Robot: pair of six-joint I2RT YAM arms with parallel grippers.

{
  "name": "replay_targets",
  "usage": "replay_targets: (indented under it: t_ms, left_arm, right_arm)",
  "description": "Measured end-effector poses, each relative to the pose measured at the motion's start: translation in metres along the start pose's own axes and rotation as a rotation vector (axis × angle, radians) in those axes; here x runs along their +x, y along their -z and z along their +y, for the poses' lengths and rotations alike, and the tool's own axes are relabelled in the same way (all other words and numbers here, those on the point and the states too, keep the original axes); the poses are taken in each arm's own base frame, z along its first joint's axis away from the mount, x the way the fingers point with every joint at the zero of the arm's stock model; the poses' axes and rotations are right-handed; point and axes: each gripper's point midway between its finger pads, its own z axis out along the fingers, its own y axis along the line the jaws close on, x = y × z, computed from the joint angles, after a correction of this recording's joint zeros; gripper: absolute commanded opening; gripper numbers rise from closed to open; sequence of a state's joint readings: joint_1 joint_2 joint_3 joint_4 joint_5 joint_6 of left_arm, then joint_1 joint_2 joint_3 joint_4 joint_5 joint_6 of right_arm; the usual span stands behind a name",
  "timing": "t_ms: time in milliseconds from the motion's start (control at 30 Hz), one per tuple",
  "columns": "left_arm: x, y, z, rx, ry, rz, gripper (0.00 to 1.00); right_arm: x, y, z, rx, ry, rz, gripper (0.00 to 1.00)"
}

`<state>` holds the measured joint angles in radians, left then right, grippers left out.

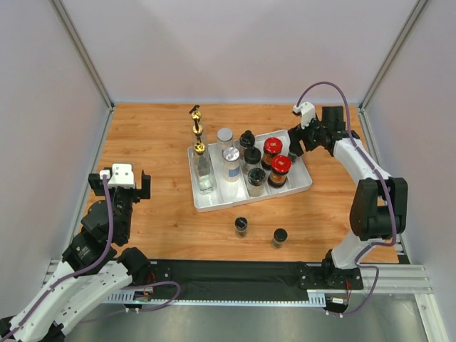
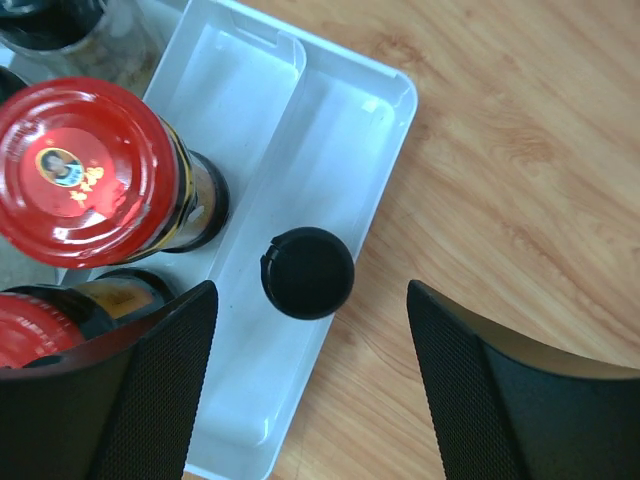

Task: Organize the condiment bottles
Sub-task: Place the bottle in the storage box.

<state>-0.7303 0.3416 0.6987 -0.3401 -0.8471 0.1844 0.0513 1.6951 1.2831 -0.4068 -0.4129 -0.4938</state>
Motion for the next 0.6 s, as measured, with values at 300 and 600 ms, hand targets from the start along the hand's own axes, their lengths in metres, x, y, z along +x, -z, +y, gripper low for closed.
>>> replay_targets:
  t_ms: [300,600]
  left_arm:
    - [0.000,0.000,-0.004,0.019,0.007,-0.002,1.00]
    - [-0.012,0.003,-0.034,0.195,0.042,0.017,1.00]
  right_arm:
    - [-0.035,0.061,0.002,0.077,0.012,-0.090,0.84]
    - [-0.023,0.127,0.039,0.083,0.013,-0.153,0.94]
